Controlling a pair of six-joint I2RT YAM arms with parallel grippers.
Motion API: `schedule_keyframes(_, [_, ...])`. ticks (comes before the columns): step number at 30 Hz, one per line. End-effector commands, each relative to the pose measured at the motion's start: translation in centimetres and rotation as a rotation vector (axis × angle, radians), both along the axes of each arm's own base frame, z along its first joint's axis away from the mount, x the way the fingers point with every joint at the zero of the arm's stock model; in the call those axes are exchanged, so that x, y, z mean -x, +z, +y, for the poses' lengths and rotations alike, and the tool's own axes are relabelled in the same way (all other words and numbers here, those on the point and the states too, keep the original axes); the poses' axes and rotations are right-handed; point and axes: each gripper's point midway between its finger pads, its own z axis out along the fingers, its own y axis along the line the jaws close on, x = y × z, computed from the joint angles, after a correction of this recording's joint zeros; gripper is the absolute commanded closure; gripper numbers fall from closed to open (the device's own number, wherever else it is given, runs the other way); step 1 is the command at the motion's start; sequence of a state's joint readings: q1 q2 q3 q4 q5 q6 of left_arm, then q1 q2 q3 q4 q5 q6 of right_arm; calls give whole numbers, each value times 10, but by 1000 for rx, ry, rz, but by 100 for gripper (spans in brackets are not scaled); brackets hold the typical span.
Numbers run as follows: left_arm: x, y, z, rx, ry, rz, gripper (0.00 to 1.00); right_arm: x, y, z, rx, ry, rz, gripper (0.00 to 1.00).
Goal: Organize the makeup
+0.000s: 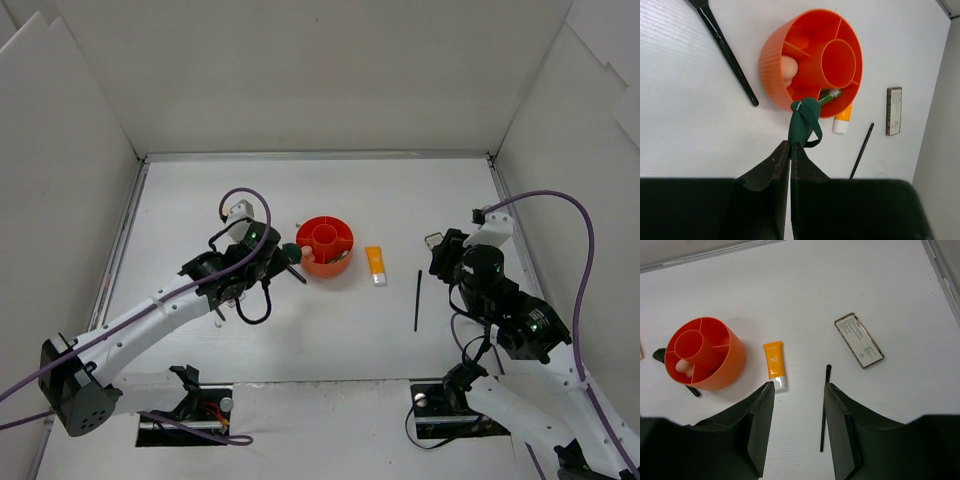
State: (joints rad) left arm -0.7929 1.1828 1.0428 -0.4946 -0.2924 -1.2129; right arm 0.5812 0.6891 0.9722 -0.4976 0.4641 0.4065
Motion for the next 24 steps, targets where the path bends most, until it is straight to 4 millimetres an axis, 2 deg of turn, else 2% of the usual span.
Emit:
schedule_keyframes(1, [-20, 21, 0, 13, 23, -12, 100, -7, 10, -3, -30, -36, -48, 59])
schedule_keyframes(3, [-27, 24, -5, 29, 10, -13, 100, -6, 8, -3, -25, -37, -45, 59])
schedule_keyframes(6, [-39, 18, -11, 32, 10, 12, 100, -7, 7, -3, -27, -38, -44, 59])
schedule_keyframes(7, [-42, 9, -13, 28, 2, 43, 100, -6, 6, -3, -26, -38, -41, 58])
schedule_keyframes(8, [-44, 12, -18, 36, -7, 48, 100, -6, 6, -4, -27, -41, -44, 59])
schedule_keyframes(10, [-49, 1, -24, 35, -21, 94, 100, -6, 5, -2, -27, -32, -41, 59])
schedule_keyframes(11, [-54, 4, -25, 41, -14, 94, 100, -6, 5, -2, -25, -34, -41, 59])
schedule_keyframes(17, [-61, -11, -42, 51, -37, 156, 100, -6, 2, -3, -25, -38, -38, 59])
schedule_keyframes(18, [-63, -18, -43, 54, -37, 179, 100, -6, 2, -3, -25, -39, -37, 59])
schedule_keyframes(24, [-72, -29, -52, 59, -48, 223, 100, -6, 0, -5, -20, -47, -38, 59])
